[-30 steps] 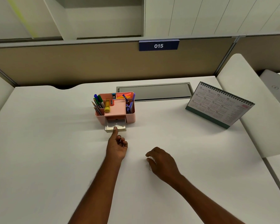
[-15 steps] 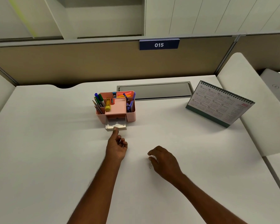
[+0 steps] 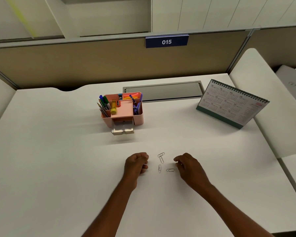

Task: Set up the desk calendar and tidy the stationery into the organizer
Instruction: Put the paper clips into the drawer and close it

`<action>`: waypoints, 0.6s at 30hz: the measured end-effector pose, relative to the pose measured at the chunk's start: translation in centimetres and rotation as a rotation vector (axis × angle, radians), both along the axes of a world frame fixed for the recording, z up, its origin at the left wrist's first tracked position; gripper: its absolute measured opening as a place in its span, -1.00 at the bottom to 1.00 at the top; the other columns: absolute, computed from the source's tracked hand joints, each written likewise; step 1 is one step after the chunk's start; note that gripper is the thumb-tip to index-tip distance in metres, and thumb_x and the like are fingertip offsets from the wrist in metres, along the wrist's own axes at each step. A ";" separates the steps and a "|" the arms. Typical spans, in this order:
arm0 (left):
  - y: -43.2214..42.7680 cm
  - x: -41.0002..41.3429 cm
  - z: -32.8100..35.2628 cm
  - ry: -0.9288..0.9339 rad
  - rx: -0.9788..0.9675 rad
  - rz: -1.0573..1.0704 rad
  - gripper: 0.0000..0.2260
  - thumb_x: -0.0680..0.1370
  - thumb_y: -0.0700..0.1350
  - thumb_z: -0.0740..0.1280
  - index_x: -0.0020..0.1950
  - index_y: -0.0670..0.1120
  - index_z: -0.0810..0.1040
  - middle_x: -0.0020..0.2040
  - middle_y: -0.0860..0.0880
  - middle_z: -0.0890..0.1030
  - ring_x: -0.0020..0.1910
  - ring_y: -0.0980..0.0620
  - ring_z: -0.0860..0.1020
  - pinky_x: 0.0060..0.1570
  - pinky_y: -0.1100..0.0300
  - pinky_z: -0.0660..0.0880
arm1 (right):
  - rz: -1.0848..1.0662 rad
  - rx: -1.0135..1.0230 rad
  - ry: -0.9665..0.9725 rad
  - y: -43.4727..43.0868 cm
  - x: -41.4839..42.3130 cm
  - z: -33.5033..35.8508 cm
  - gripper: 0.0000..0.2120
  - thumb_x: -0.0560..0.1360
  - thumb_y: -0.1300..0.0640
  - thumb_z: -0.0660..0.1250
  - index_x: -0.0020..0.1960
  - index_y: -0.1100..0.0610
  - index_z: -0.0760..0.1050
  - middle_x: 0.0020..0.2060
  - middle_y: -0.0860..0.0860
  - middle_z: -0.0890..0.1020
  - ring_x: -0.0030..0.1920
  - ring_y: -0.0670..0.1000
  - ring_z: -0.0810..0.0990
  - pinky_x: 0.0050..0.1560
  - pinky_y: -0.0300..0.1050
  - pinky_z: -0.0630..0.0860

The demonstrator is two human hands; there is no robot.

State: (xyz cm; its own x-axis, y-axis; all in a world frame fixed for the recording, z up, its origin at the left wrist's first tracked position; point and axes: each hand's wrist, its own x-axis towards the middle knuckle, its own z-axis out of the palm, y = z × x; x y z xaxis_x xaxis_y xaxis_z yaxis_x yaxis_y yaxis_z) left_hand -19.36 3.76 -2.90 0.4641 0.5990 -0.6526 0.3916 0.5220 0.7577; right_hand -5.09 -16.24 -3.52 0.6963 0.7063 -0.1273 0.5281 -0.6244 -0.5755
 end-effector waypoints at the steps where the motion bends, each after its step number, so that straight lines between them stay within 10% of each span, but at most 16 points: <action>1: -0.6 -0.2 -0.2 0.013 0.050 -0.046 -0.88 0.55 -0.16 0.47 0.07 -0.09 0.69 -0.20 -0.04 0.69 -0.33 0.02 0.59 -0.35 0.20 0.49 | 0.001 -0.013 0.004 -0.3 -0.1 -0.1 -0.83 0.57 0.15 0.34 0.13 -0.02 0.61 -0.06 -0.15 0.54 -0.09 -0.09 0.59 -0.09 -0.09 0.56; 12: -4.8 -0.1 -2.2 0.148 0.749 -0.482 -0.83 0.43 0.09 0.54 0.02 0.20 0.72 -0.16 0.16 0.64 -0.15 0.20 0.61 -0.06 0.22 0.57 | 0.222 -0.195 -0.194 -1.2 -1.5 -0.4 -0.82 0.62 0.00 0.26 0.18 -0.03 0.55 0.02 -0.07 0.55 0.06 0.02 0.55 -0.19 -0.02 0.56; 18: -5.6 0.9 -1.9 0.231 0.921 -0.691 -0.75 0.55 0.15 0.44 0.24 0.23 0.67 -0.02 0.13 0.59 0.04 0.16 0.58 -0.05 0.31 0.42 | 0.294 -0.279 -0.297 -0.9 -1.5 -0.7 -0.98 0.52 0.08 0.41 -0.06 0.01 0.60 -0.19 -0.05 0.56 -0.17 0.05 0.60 -0.41 -0.06 0.49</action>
State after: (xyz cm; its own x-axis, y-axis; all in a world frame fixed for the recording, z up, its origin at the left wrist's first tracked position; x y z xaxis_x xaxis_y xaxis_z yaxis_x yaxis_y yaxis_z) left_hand -18.41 -1.82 -4.84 0.8026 0.5562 -0.2154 0.5547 -0.5634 0.6122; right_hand -6.62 -17.14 -4.21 0.5077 0.8455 -0.1655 0.8205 -0.5331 -0.2063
